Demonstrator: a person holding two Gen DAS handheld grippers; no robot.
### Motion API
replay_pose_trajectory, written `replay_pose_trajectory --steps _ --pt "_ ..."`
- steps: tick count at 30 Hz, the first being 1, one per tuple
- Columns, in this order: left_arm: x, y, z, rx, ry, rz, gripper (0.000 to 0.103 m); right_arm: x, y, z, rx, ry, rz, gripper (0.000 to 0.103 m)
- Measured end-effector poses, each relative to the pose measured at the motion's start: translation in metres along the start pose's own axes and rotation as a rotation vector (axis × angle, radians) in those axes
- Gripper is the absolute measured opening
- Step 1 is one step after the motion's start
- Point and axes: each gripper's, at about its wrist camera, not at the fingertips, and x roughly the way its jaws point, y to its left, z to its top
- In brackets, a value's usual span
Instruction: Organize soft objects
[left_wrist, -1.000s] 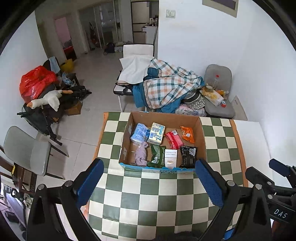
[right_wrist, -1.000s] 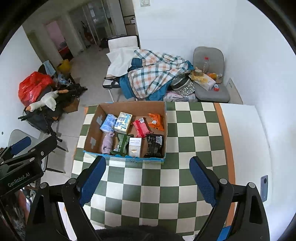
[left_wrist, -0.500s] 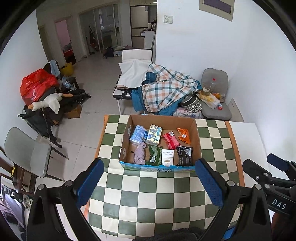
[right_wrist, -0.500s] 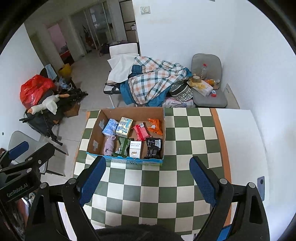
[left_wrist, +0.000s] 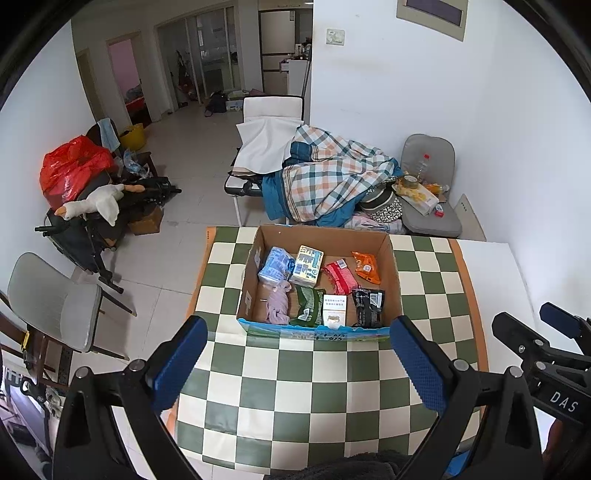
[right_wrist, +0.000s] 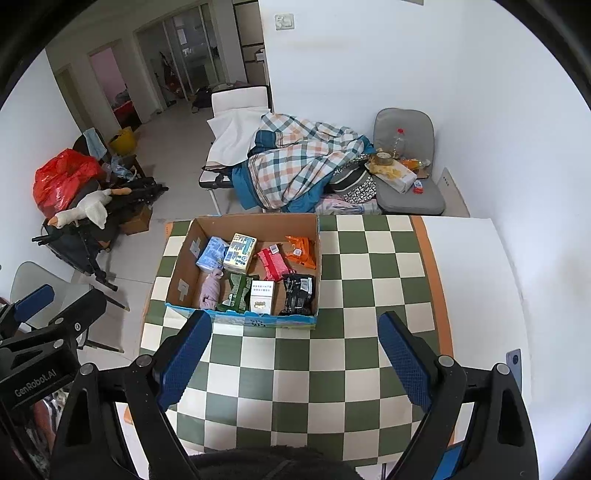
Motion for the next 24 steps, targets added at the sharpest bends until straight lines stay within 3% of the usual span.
replay_pose_trajectory --steps 24 --pt "0.0028 0.0017 -0.0052 0.0 0.011 0.011 0.101 -0.0013 0.0016 0.0048 -0.003 -0.021 -0.018 0.094"
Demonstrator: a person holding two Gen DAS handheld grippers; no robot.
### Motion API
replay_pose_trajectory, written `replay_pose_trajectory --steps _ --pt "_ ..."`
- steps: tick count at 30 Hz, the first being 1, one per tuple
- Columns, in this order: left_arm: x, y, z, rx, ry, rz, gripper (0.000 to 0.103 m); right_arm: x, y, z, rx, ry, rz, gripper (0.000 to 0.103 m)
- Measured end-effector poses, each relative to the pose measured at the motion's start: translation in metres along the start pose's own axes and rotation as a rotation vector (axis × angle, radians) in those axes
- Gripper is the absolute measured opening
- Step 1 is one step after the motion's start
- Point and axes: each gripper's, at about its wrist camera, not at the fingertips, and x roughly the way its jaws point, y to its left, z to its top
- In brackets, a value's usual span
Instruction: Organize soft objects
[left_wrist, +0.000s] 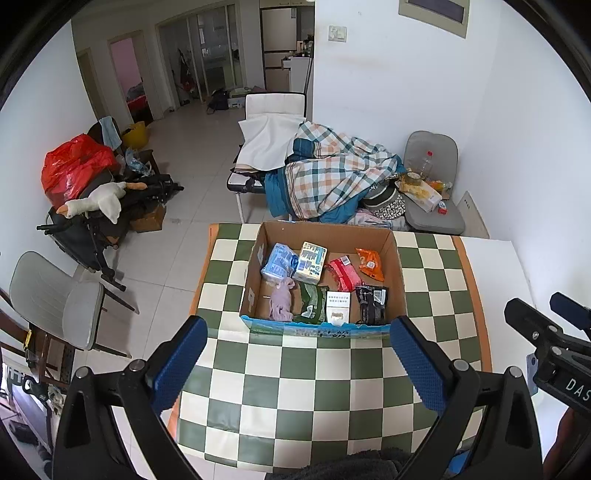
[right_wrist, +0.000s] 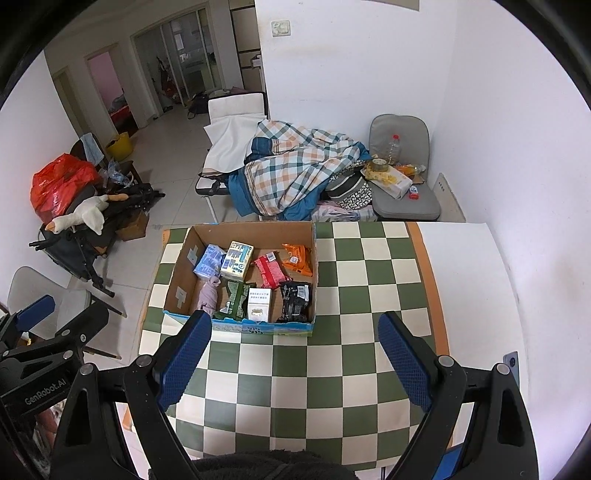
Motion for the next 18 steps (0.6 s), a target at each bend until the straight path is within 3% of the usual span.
replay_pose_trajectory --steps 18 --pt "0.0014 -0.0028 -0.0009 0.0 0.004 -0.007 0.101 0.0007 -0.0014 0.0027 0.0 -0.002 0.0 0.094"
